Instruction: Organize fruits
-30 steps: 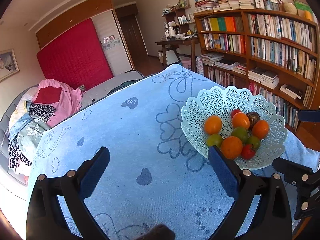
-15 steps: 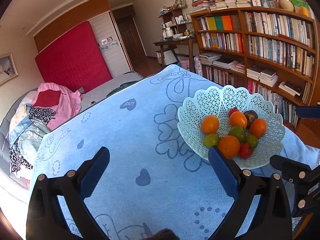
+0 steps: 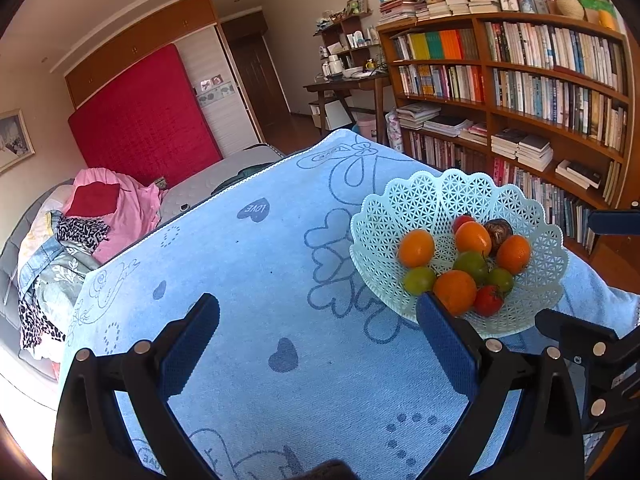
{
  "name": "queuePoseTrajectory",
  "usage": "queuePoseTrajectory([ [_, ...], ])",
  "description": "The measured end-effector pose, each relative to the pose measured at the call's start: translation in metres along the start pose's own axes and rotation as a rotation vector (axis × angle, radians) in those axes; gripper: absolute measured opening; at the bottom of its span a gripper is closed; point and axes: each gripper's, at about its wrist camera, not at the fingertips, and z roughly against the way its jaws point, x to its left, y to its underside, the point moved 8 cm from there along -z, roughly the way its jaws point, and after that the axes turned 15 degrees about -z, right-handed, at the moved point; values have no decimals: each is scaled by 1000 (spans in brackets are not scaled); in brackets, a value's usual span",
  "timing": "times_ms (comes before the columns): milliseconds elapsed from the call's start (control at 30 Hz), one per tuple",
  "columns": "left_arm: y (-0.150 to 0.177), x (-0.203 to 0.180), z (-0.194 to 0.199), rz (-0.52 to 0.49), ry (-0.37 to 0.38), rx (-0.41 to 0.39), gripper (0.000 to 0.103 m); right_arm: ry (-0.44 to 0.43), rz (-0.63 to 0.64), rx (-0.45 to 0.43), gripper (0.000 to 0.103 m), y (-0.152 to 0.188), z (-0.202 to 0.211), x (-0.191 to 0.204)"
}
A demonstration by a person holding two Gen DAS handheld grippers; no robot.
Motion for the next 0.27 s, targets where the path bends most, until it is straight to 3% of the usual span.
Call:
queuePoseTrajectory([
  [267, 6, 4, -3, 15, -5, 19, 98, 1, 5, 3, 100, 3, -4, 1],
])
